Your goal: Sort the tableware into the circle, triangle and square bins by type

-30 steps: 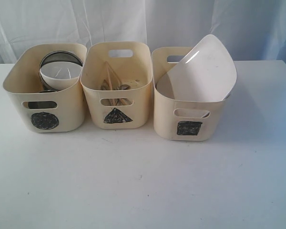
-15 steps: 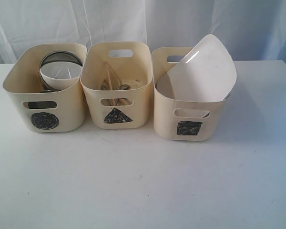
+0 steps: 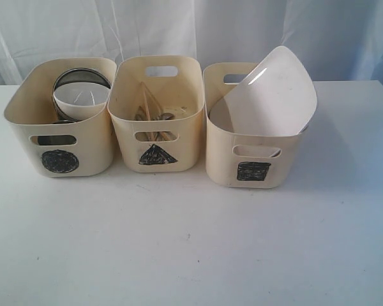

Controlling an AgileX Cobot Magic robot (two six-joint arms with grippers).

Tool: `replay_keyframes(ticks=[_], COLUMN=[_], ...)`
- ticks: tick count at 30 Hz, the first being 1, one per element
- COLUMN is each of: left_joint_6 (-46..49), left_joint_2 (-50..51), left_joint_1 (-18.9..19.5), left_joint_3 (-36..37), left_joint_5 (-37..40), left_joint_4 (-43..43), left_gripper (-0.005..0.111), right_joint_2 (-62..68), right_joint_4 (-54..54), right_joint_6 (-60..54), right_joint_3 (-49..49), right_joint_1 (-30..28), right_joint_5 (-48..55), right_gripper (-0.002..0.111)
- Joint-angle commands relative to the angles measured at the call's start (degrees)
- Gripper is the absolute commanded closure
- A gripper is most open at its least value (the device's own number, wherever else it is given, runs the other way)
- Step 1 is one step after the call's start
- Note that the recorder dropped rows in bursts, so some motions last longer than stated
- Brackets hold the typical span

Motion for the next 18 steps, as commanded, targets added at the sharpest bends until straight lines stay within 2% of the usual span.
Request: replay_keyframes(ticks=[1, 18], left_joint_6=[-0.14, -0.14], left_joint_2=[-0.22, -0.22], left_joint_1=[-0.34, -0.34], left_joint_3=[0.28, 0.28], left_joint_5=[-0.15, -0.15], left_joint_4=[-0.63, -0.63], left_gripper=[0.107, 0.107], right_joint_2=[-0.33, -0.33], right_joint_4=[-0.22, -0.1], right_joint_6=[-4.56, -3.63], right_joint_3=[0.09, 0.09], right_joint_1=[-0.01, -0.01], right_joint_5=[0.1, -0.51], right_gripper=[0.108, 0.108])
